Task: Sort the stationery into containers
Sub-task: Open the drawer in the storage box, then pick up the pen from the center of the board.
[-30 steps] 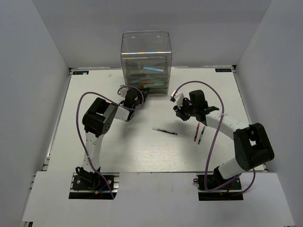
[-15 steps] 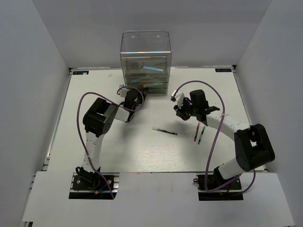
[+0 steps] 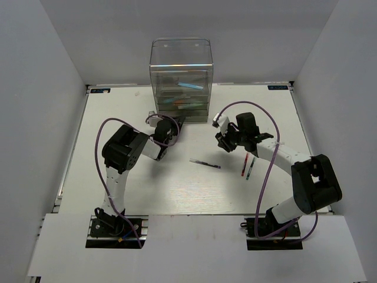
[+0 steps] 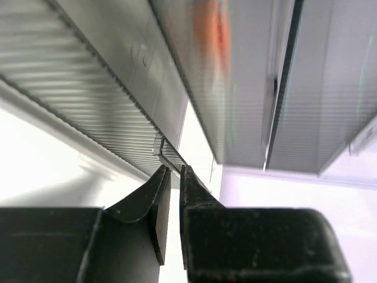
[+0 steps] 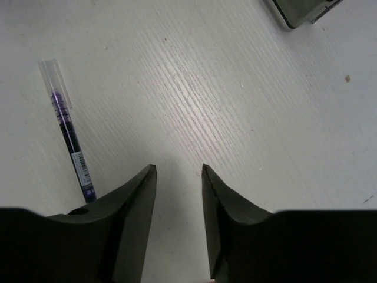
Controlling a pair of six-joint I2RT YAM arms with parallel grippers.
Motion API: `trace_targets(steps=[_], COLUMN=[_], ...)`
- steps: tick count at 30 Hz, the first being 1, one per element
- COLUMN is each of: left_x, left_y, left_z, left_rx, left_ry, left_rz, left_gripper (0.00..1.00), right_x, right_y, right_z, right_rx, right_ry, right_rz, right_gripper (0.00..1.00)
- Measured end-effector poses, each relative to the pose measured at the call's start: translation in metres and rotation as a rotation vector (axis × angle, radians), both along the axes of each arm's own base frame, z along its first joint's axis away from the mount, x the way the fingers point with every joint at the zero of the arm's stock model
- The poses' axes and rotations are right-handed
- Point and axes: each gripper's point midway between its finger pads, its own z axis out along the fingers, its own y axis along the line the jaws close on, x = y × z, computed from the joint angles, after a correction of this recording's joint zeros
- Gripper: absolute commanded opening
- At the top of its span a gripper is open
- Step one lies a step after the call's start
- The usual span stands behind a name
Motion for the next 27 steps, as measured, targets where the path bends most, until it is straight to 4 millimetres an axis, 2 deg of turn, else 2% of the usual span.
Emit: trace_targets(steps=[4,6,7,11,12,13,15,17,18,22,27], left_x=[-0.014,-0.017,-0.018,-0.019,-0.020,-0.022,-0.025,-0.030,-0.033,-0.044,-0.057], left_y=[-0.006,-0.007,-0.006,-0.006,-0.005,-0.005,-0.005,-0.004,-0.004,-0.003,-0.004], left_z=[0.000,0.000,0.000,0.000,-0.001,-0.001,-0.006,-0.010,-0.013,-0.011,0.022], left_rx=[0.010,0.014,0.015,0.019,0.022,0.029,0.044,0.057,0.062,0.069,0.064], left_ry=[0.009,0.010,0.012,0.019,0.022,0.025,0.044,0.062,0.071,0.083,0.035], left_rz=[-0.016,-0.018,-0.018,-0.019,-0.021,-0.023,-0.031,-0.039,-0.042,-0.062,-0.111], left_gripper=[0.00,0.00,0.03,0.27,0.34,0.41,0.48,0.49,0.55,0.57,0.57], right_x=[-0.009,-0.018,-0.024,-0.039,-0.043,-0.047,-0.053,-0.058,-0.061,-0.072,-0.080], right_y=[0.004,0.007,0.008,0.015,0.017,0.018,0.020,0.022,0.024,0.030,0.036], right_z=[-0.003,-0.005,-0.006,-0.010,-0.010,-0.012,-0.015,-0.018,-0.021,-0.035,-0.048], right_rx=[0.011,0.016,0.016,0.030,0.033,0.035,0.034,0.031,0.028,0.005,-0.028], right_ry=[0.031,0.060,0.076,0.133,0.143,0.156,0.170,0.184,0.194,0.239,0.265], right_rz=[0.041,0.083,0.108,0.191,0.210,0.226,0.260,0.285,0.298,0.342,0.379], right_gripper=[0.60,0.61,0.61,0.65,0.70,0.70,0.72,0.72,0.74,0.75,0.74])
